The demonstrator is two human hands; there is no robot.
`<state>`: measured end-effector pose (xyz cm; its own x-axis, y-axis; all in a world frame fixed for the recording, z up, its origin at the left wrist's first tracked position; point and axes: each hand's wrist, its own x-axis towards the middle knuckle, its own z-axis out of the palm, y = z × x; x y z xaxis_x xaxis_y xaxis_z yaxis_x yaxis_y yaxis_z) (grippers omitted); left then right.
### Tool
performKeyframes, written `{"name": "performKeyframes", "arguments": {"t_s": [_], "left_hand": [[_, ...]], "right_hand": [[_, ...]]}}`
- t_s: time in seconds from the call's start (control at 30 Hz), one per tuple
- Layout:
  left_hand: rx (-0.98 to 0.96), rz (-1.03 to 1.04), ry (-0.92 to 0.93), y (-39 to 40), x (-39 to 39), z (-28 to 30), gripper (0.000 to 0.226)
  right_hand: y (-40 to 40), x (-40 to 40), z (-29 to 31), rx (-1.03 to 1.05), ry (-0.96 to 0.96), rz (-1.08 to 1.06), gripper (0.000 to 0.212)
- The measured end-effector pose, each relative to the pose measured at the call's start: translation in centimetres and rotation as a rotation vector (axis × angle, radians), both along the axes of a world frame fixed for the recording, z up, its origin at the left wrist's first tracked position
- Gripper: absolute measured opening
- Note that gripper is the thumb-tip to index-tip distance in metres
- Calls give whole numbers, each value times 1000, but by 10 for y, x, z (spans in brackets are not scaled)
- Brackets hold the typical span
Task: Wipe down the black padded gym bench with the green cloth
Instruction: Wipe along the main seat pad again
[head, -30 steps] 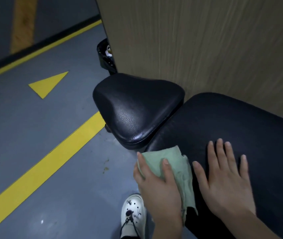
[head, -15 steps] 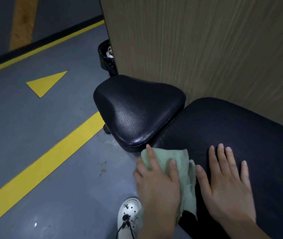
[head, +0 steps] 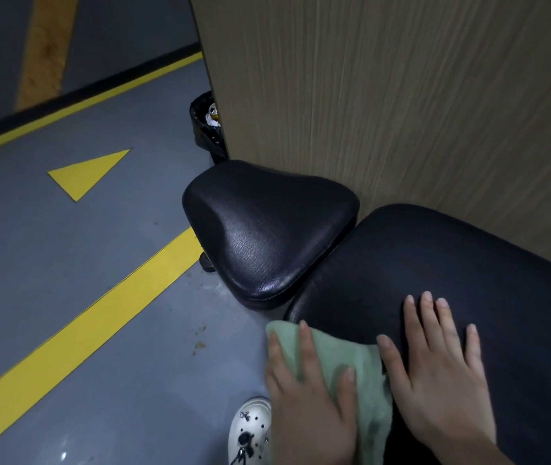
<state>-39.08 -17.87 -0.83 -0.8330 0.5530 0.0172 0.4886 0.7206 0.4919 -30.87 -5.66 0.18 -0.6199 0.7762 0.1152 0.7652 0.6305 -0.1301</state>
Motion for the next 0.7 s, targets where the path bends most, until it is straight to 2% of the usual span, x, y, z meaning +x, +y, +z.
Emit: {"name": "performKeyframes", "arguments": {"t_s": [0.2, 0.27, 0.33, 0.4, 0.57, 0.7], "left_hand": [[-149, 14, -25, 39, -34, 15, 75], [-219, -23, -64, 51, -47, 26, 86], [-280, -82, -22, 61, -54, 32, 94], [-236, -87, -40, 61, -56, 31, 92], [-96, -86, 79, 23, -34, 11, 69], [-87, -77, 3, 14, -21, 7, 69]], "right_hand": [[-2, -1, 2, -1, -1, -11, 79], [-2, -1, 2, 12, -14, -13, 78], [-2, -1, 2, 20, -19, -17, 78], [-2, -1, 1, 20, -22, -16, 77], [0, -2, 0, 28, -7, -24, 75], [0, -4, -3, 30, -3, -40, 72]]}}
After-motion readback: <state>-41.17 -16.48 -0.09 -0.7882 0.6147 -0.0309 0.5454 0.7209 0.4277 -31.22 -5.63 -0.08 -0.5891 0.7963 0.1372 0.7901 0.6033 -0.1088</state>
